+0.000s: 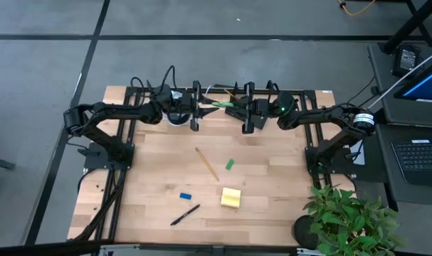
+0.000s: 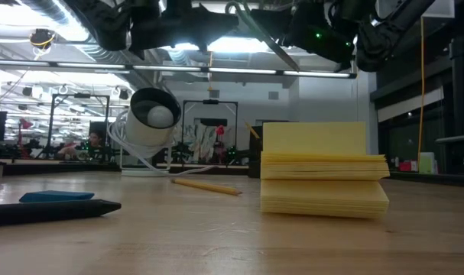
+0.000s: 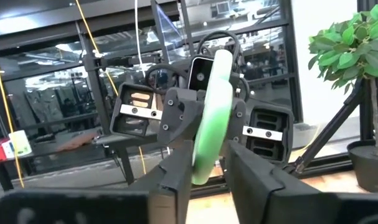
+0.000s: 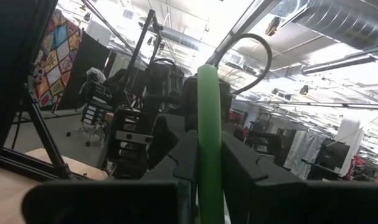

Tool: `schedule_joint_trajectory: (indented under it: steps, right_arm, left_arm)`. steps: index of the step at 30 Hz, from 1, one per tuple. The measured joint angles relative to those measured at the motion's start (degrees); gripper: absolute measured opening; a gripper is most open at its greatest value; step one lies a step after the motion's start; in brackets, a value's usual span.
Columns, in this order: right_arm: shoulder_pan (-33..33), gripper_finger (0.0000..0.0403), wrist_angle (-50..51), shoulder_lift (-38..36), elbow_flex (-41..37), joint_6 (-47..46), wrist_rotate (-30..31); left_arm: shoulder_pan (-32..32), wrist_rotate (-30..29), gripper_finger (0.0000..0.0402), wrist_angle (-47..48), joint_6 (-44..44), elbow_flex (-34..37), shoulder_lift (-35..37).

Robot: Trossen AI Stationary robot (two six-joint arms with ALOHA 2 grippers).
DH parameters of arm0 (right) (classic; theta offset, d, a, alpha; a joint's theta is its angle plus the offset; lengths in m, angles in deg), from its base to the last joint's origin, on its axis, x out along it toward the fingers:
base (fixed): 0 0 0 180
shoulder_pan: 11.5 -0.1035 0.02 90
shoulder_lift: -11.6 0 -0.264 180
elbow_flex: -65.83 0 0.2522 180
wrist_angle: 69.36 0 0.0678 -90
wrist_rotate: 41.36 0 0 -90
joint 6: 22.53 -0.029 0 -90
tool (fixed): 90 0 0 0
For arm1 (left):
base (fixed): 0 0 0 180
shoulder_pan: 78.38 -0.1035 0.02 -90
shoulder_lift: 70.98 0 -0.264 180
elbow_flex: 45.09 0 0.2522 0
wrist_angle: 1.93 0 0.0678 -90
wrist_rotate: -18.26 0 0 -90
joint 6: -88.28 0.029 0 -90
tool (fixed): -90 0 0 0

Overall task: Pick and place office supplies into organizer
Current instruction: Put the green scissors into the desk organizer

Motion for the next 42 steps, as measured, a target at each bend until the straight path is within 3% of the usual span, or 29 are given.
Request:
schedule_joint_trajectory:
  steps: [5,19,27,31,36,42]
  right_arm:
    - [0.0,0.0047,0.0,0.0,0.0,-0.2,-0.1]
    - [0.0,0.0048,0.3,0.0,0.0,-0.4,0.2]
    - [0.1,0.0187,0.4,-0.1,0.0,-2.9,2.1]
    - [0.4,0.0230,1.0,-0.6,0.0,-3.0,2.2]
    - [0.4,0.0234,9.7,-5.9,0.0,-2.7,3.3]
    - [0.1,0.0205,22.6,-14.1,0.0,-0.2,4.2]
  left_arm:
    - [0.0,-0.2,0.0027,-0.4,0.3,0.0,0.0]
    - [-0.8,0.1,0.0026,-0.4,0.1,0.0,0.0]
    - [-2.3,0.2,0.0026,-0.4,-0.4,0.0,0.0]
    - [-3.1,0.2,0.0026,-0.4,-0.2,0.0,0.0]
    - [-5.4,0.4,0.0026,-0.4,-0.1,0.0,0.0]
    - [-8.8,-0.4,0.0026,-0.4,-0.9,0.0,0.1]
